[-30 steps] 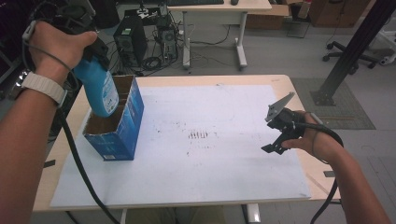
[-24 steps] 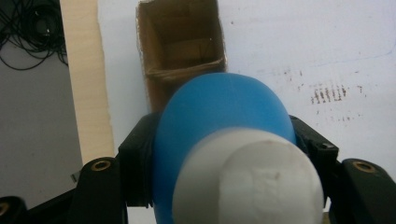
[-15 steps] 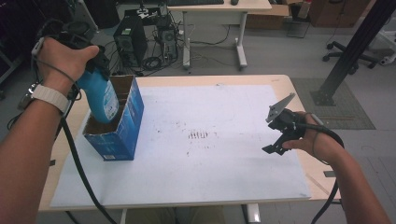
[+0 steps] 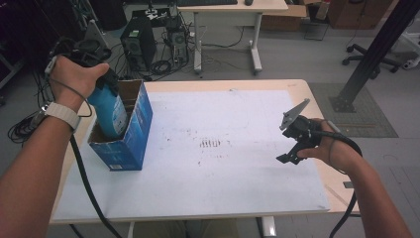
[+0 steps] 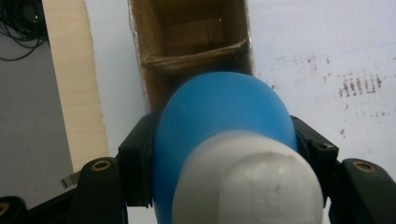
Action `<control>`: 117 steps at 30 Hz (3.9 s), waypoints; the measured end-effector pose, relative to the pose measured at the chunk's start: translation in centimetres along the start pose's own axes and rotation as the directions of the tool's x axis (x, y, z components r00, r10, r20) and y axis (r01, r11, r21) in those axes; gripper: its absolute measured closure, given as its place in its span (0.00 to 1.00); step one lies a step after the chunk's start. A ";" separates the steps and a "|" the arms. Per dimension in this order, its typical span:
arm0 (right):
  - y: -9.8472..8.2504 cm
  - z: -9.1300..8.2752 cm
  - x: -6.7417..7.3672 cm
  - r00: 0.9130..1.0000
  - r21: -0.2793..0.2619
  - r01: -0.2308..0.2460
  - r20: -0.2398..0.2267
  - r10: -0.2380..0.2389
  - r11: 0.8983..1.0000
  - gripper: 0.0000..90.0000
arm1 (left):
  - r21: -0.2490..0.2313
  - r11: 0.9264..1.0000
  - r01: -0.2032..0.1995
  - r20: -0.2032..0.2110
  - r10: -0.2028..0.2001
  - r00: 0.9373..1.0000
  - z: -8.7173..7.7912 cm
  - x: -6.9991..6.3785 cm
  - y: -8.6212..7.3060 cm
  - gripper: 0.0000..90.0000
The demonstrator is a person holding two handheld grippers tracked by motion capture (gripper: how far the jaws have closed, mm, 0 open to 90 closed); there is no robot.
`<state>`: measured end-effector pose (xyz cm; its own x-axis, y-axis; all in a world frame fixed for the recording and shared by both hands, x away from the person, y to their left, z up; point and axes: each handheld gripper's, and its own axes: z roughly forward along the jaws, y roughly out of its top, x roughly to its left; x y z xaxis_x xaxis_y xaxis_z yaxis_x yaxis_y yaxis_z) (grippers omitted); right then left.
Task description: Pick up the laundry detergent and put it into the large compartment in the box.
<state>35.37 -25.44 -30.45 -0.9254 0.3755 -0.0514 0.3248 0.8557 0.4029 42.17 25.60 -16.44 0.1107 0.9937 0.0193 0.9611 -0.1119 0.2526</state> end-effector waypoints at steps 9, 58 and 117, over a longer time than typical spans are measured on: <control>0.2 0.2 0.0 1.000 0.002 0.002 0.001 -0.002 1.000 0.12 | 0.011 1.000 0.001 0.003 -0.001 1.000 2.4 0.3 -0.2 0.41; -0.1 -0.1 0.2 1.000 -0.002 -0.010 0.008 0.010 1.000 0.12 | 0.078 0.996 -0.042 0.011 0.042 0.999 11.4 0.2 -2.1 0.41; -0.9 0.5 0.4 1.000 0.000 -0.024 -0.001 0.024 1.000 0.12 | 0.050 0.997 -0.053 -0.014 0.054 0.998 11.8 0.5 -2.0 0.26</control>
<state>34.83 -25.94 -31.26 -0.9175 0.3956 -0.0410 0.3468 0.8464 0.4042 43.29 26.20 -28.32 0.1588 0.9862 0.0466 0.9653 -0.1650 0.2025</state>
